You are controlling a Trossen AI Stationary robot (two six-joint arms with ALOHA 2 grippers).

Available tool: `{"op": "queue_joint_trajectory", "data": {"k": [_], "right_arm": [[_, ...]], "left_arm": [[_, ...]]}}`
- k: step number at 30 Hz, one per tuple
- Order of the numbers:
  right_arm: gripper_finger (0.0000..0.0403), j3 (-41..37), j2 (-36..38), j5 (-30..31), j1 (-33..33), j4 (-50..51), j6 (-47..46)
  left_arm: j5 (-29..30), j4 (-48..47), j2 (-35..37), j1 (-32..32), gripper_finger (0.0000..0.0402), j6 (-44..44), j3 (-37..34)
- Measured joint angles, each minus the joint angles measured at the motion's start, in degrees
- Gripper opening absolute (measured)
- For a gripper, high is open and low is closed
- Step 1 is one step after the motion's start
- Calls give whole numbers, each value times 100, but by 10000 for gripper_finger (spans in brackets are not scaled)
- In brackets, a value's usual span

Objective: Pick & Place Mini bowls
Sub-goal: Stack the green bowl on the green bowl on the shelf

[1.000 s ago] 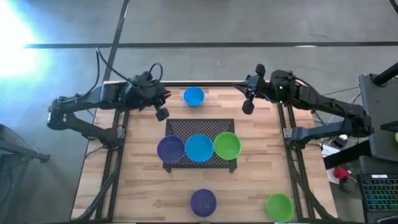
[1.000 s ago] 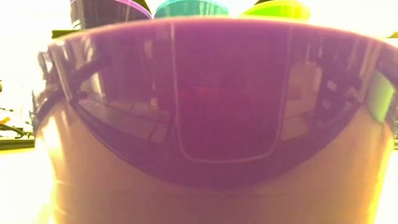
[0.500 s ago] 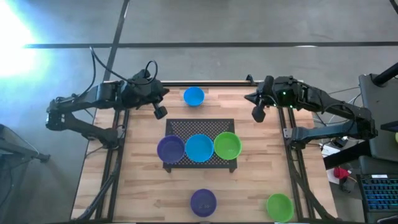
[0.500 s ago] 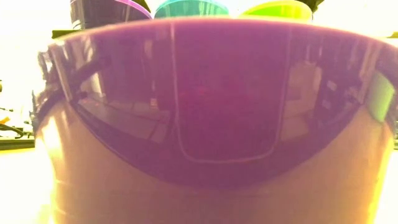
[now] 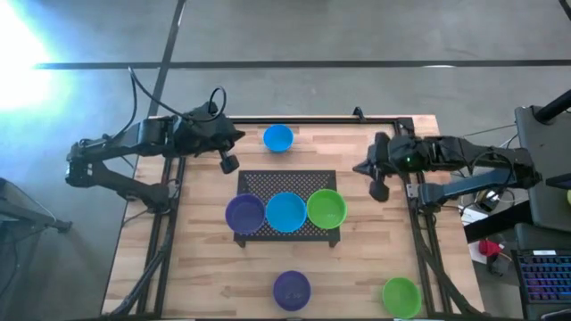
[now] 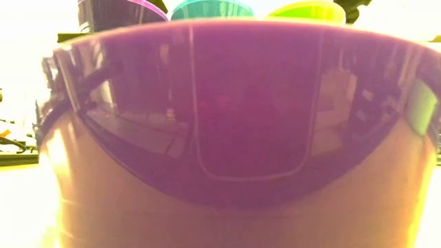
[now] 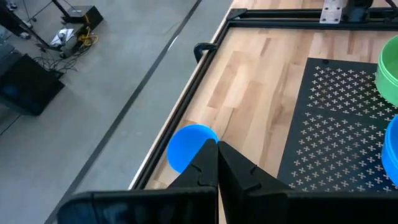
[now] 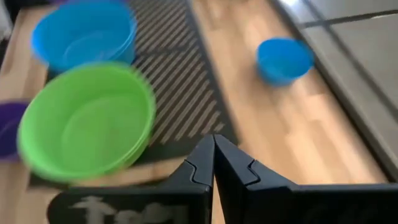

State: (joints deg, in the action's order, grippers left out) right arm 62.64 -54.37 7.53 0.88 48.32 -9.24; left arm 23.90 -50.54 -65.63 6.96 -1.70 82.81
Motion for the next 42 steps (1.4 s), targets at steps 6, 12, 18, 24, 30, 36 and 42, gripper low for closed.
{"op": "queue_joint_trajectory", "data": {"k": [6,12,18,24,30,36,42], "right_arm": [[8,-84,-11,0,-744,677,-607],[8,-86,-13,-2,-1560,1222,-1464],[8,-95,-13,-32,-2459,1611,-2160],[8,-120,-30,-567,-3236,1629,-2426],[8,-152,-243,-783,-3817,1626,-2610],[8,-180,-688,-806,-4333,1626,-2751],[8,-183,-1154,-820,-4789,1620,-3217]], "left_arm": [[-2,0,0,0,0,-1,0],[-4,0,0,0,0,-1,0],[-7,0,0,0,0,-6,0],[-9,-2,0,0,0,-8,0],[-9,0,0,0,0,-8,0],[-10,2,0,0,0,7,0],[-11,74,0,0,0,12,0]]}}
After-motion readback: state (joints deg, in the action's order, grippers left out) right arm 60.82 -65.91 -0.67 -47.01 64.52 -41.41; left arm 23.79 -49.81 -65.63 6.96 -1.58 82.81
